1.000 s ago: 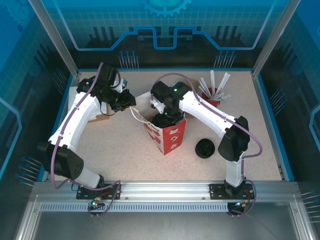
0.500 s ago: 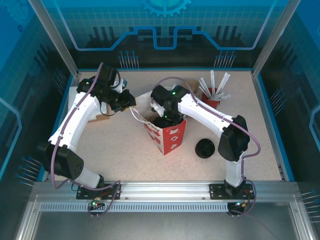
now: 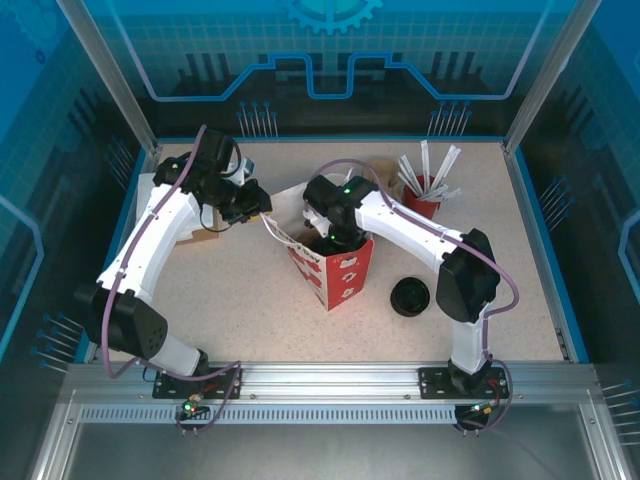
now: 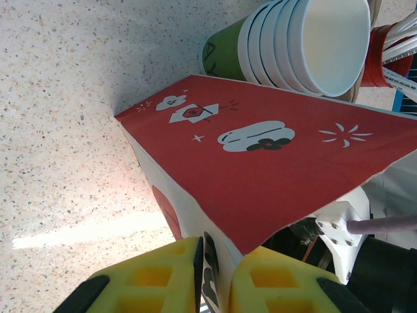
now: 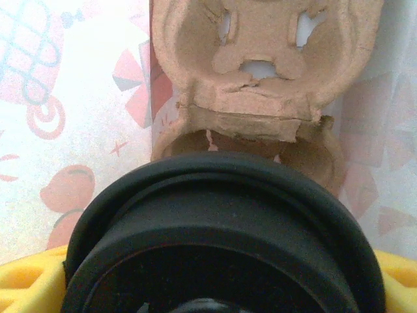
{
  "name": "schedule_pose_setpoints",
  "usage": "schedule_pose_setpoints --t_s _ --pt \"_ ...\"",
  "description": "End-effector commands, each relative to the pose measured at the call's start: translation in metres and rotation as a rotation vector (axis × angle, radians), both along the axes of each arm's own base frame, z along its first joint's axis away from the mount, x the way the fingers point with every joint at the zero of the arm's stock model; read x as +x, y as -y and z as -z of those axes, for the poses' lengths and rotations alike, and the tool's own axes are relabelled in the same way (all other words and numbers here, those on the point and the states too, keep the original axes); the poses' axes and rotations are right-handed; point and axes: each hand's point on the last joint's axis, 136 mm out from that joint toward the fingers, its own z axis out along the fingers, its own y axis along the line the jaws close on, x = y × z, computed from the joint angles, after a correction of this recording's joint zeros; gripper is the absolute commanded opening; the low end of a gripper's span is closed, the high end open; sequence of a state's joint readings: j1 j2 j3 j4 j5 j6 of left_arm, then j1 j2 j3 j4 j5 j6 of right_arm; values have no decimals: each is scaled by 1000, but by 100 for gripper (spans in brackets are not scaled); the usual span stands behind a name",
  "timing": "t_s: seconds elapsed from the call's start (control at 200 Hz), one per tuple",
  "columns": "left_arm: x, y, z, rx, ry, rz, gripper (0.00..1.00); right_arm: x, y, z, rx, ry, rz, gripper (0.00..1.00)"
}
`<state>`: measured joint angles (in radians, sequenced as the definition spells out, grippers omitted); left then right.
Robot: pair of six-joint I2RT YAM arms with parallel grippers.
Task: Pack the takeout coffee
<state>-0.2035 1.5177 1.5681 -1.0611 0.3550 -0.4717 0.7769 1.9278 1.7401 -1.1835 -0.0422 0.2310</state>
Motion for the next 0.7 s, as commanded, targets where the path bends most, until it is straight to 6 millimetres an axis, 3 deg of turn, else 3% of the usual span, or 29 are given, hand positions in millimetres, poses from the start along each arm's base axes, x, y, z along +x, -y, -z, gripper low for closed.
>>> schedule_pose_setpoints --t_s 0.0,0.695 --pt "-5 -2 7 25 -30 0 18 -3 4 3 7 -22 2 77" --pt "-6 -2 7 24 -32 0 20 -15 17 41 -70 -92 -18 77"
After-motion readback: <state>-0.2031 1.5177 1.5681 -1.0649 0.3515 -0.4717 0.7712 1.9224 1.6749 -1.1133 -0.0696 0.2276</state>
